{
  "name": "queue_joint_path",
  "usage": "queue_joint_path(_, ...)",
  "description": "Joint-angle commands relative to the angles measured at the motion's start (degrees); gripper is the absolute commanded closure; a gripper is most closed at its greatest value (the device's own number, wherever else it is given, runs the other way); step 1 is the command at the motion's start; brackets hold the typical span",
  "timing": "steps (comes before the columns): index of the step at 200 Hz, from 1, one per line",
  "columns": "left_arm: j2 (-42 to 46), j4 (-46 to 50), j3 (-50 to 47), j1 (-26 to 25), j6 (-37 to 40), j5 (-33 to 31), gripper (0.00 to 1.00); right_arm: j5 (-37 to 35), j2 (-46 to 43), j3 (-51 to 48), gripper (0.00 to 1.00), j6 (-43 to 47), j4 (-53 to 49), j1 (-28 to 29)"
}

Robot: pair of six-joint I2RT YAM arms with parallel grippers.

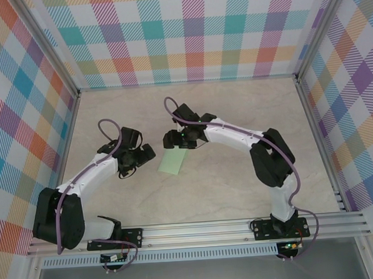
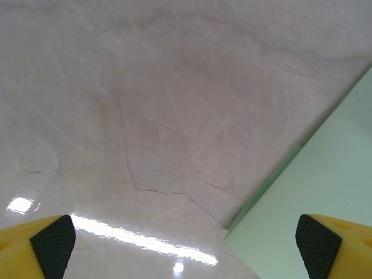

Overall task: Fold a paper plane with a square sheet of paper (pick it up from the middle)
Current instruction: Move the paper to the center of the table.

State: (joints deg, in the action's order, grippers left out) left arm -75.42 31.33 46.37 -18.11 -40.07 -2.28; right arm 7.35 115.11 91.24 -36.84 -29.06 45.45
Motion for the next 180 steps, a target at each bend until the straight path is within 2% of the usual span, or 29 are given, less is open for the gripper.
queue_joint_path(1,1.7,0.2,-0.8,1.3,-1.4,1.1,0.0,2.2,5.1,4.8,0.36,-0.1,-0.6,0.4)
queue_joint_path(46,1.8,0.0,-1.0,1.4,-0.6,1.2,0.0,3.8,13.5,12.4,0.36,1.9,-3.9,1.1)
queue_joint_path(85,1.8,0.0,-1.0,1.4,-0.2,1.2,0.0,3.3,16.3,14.3,0.35,5.2,-6.7,1.2)
queue_joint_path(133,1.8,0.0,-0.8,1.4,0.6,1.9,0.0,3.0,16.5,11.8,0.34,18.2,-12.5,1.2)
queue_joint_path(180,2.4,0.6,-0.5,1.4,1.1,2.3,0.0,0.5,12.1,4.1,0.33,31.2,-14.5,1.2)
